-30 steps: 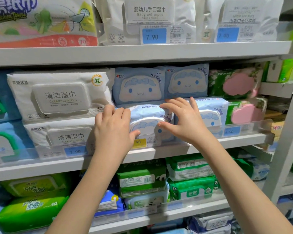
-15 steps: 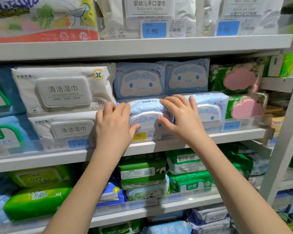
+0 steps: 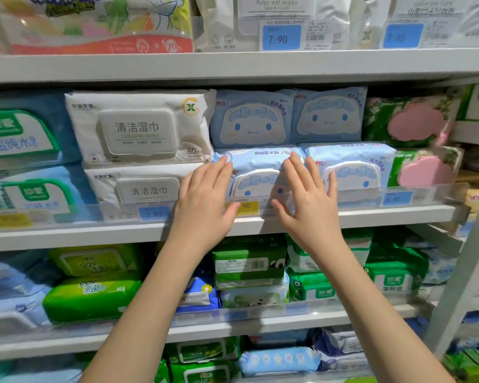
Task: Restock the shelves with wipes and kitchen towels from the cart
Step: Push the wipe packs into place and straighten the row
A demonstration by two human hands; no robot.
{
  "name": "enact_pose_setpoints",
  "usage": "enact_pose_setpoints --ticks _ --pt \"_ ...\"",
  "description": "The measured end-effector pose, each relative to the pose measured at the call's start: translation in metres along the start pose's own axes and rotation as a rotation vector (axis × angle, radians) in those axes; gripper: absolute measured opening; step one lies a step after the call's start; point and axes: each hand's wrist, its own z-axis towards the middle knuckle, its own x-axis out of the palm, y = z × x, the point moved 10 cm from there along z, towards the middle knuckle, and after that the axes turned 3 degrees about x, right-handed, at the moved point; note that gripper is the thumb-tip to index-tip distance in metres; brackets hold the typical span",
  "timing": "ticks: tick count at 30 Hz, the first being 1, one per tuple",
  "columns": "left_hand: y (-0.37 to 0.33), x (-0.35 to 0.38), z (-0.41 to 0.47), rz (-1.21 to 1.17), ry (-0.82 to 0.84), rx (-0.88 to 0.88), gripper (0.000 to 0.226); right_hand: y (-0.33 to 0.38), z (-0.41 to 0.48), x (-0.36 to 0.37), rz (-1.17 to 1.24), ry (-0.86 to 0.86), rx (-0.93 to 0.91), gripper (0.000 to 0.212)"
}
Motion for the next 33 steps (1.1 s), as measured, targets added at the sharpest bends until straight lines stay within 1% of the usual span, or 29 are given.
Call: enact_pose_setpoints --ticks 5,8,12,15,17,19,21,23,26,30,33 --pt "0.003 -0.003 -0.018 -0.124 0.04 -0.005 0.064 0.017 -0.016 -0.002 0.077 -0.019 0.028 0.06" --pt "0.009 -0.002 -0.037 -0.186 0.035 0.005 0.056 0.028 -0.03 0.0 0.138 -0.032 0.055 0.053" --pt "0.016 0.006 -0.069 -0.306 0.035 -0.019 0.041 0.028 -0.061 0.001 0.225 -0.102 0.155 0.04" --pt "0.015 0.023 -0.097 -0.427 0.091 -0.057 0.027 0.02 -0.091 0.007 0.203 -0.126 0.264 0.032" --pt "0.018 0.043 -0.115 -0.487 0.17 -0.126 0.02 0.011 -0.112 0.021 0.213 -0.056 0.364 0.028" --pt "0.024 0.062 -0.13 -0.564 0.23 -0.232 0.022 0.003 -0.129 0.037 0.233 0.046 0.452 0.023" --pt "0.033 0.075 -0.141 -0.621 0.244 -0.356 0.026 -0.007 -0.143 0.052 0.24 0.137 0.535 0.028" --pt "0.043 0.086 -0.15 -0.676 0.251 -0.493 0.032 -0.015 -0.151 0.063 0.283 0.185 0.627 0.039" --pt "0.053 0.105 -0.16 -0.773 0.297 -0.634 0.04 -0.023 -0.155 0.074 0.384 0.222 0.728 0.048" --pt "0.056 0.124 -0.166 -0.91 0.339 -0.731 0.043 -0.026 -0.149 0.086 0.501 0.235 0.78 0.046" --pt "0.058 0.132 -0.165 -0.932 0.367 -0.766 0.041 -0.029 -0.145 0.09 0.544 0.209 0.803 0.045"
